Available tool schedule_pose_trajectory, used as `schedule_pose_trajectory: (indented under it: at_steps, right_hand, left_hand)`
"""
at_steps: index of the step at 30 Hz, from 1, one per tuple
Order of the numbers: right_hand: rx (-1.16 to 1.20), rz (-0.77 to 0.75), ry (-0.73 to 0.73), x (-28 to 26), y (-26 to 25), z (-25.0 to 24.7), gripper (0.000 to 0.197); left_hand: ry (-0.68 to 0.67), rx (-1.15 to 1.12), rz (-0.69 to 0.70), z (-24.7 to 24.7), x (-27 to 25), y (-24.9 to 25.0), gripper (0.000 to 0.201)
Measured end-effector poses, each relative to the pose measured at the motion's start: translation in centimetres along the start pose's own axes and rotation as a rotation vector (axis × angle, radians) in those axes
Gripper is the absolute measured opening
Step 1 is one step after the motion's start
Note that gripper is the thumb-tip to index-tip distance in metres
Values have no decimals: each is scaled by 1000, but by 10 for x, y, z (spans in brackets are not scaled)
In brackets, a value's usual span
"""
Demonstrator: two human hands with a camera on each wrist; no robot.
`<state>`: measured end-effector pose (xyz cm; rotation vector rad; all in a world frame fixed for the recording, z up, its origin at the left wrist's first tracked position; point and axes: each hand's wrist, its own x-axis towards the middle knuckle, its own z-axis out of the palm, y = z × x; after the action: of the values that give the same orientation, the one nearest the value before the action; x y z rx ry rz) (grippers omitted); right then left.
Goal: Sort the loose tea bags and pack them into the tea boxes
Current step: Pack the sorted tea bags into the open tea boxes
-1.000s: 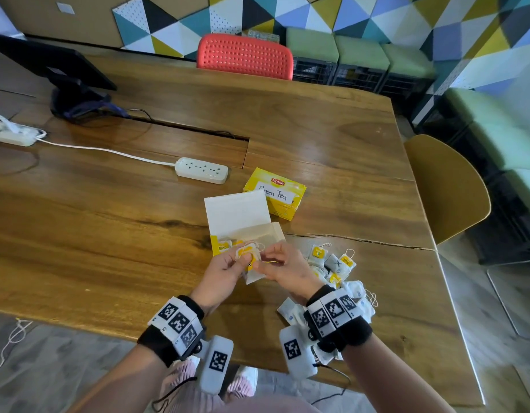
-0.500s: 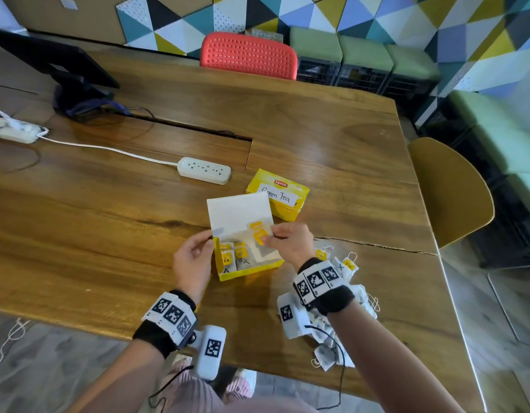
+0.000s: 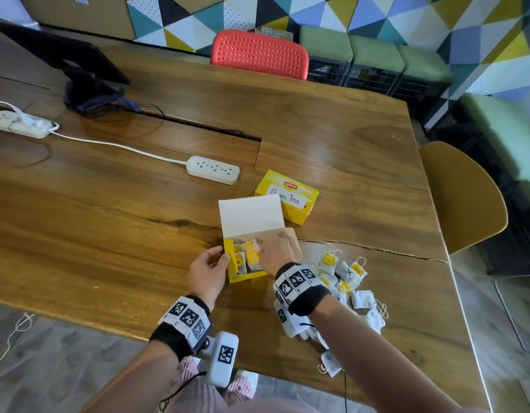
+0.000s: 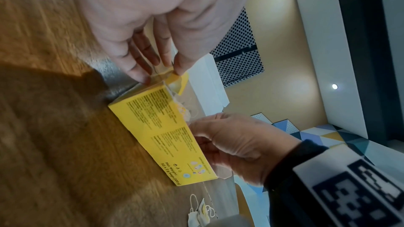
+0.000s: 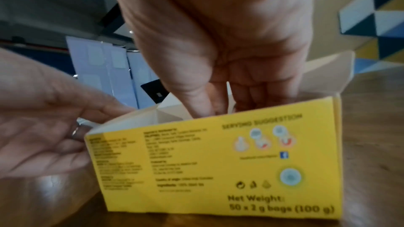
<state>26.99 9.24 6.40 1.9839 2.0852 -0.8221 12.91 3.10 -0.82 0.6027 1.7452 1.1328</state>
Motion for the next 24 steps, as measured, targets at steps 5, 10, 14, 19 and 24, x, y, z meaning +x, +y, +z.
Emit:
schedule_pose_trajectory:
  at_steps: [5, 10, 14, 19, 24]
  right_hand:
    - [-97, 9, 36, 0, -1, 4, 27]
    - [-71, -18, 43, 2, 4, 8, 28]
    - [175, -38, 165, -3, 27, -11, 30]
    - [330, 28, 331, -27, 76, -33, 22]
    - [94, 112, 9, -44, 123, -8, 60]
  left_hand:
    - [0, -77, -60, 4, -5, 5, 8]
    - [-7, -90, -72, 4, -8, 6, 11]
    - [-5, -55, -41, -5, -11, 3, 16]
    - [-19, 252, 95, -31, -14, -22, 15]
    - [-97, 593, 338, -44, -25, -32, 20]
